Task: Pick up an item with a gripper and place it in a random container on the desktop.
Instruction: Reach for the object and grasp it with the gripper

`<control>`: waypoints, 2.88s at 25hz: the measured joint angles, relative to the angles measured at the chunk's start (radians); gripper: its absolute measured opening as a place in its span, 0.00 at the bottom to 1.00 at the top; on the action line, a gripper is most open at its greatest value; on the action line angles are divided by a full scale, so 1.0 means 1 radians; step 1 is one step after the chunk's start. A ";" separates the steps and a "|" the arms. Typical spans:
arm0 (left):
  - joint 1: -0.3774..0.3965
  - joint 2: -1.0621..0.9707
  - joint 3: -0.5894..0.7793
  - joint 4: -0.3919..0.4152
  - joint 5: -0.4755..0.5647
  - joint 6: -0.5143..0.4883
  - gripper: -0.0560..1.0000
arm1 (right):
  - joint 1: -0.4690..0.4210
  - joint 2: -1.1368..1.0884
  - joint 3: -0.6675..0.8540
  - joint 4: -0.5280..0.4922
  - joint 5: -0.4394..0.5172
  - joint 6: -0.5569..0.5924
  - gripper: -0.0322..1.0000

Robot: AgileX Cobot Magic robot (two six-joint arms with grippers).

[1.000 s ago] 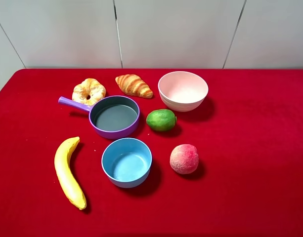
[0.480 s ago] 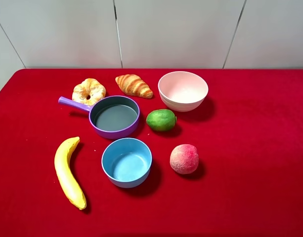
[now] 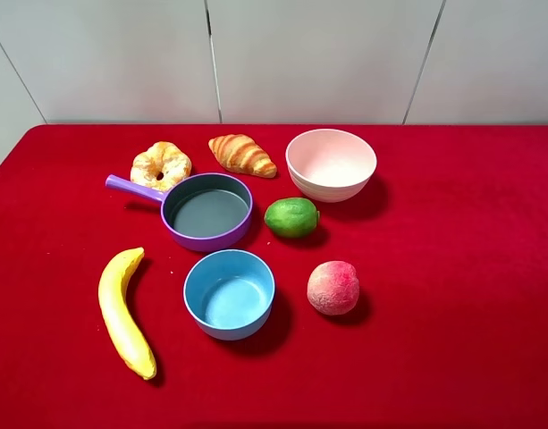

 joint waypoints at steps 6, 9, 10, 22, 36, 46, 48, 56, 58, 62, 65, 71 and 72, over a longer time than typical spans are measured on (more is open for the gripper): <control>0.000 0.000 0.000 0.000 0.000 0.000 0.99 | 0.000 0.000 0.000 0.000 0.000 0.000 0.70; 0.000 0.000 0.000 0.000 0.000 0.000 0.99 | 0.000 0.000 0.000 0.000 0.000 0.000 0.70; 0.000 0.000 0.000 0.000 0.000 0.000 0.99 | 0.000 0.000 0.000 0.000 0.000 0.000 0.70; 0.000 0.000 0.000 0.000 0.000 0.000 0.99 | 0.000 0.000 0.000 0.000 0.000 0.000 0.70; 0.000 0.000 0.000 0.000 0.000 0.000 0.99 | 0.000 0.106 -0.030 0.026 -0.014 -0.004 0.70; 0.000 0.000 0.000 0.000 0.000 0.000 0.99 | 0.000 0.320 -0.059 0.096 -0.054 -0.126 0.70; 0.000 0.000 0.000 0.000 0.000 0.000 0.99 | 0.000 0.356 -0.059 0.113 -0.058 -0.181 0.70; 0.000 0.000 0.000 0.000 0.000 0.000 0.99 | 0.000 0.463 -0.059 0.156 -0.061 -0.359 0.70; 0.000 0.000 0.000 0.000 0.000 0.000 0.99 | 0.015 0.479 -0.059 0.158 -0.064 -0.371 0.70; 0.000 0.000 0.000 0.000 0.000 0.000 0.99 | 0.095 0.507 -0.059 0.157 -0.079 -0.374 0.70; 0.000 0.000 0.000 0.000 0.000 0.000 0.99 | 0.158 0.535 -0.059 0.157 -0.090 -0.374 0.70; 0.000 0.000 0.000 0.000 0.000 0.000 0.99 | 0.260 0.621 -0.059 0.157 -0.120 -0.374 0.70; 0.000 0.000 0.000 0.000 0.000 0.000 0.99 | 0.273 0.635 -0.059 0.157 -0.127 -0.375 0.70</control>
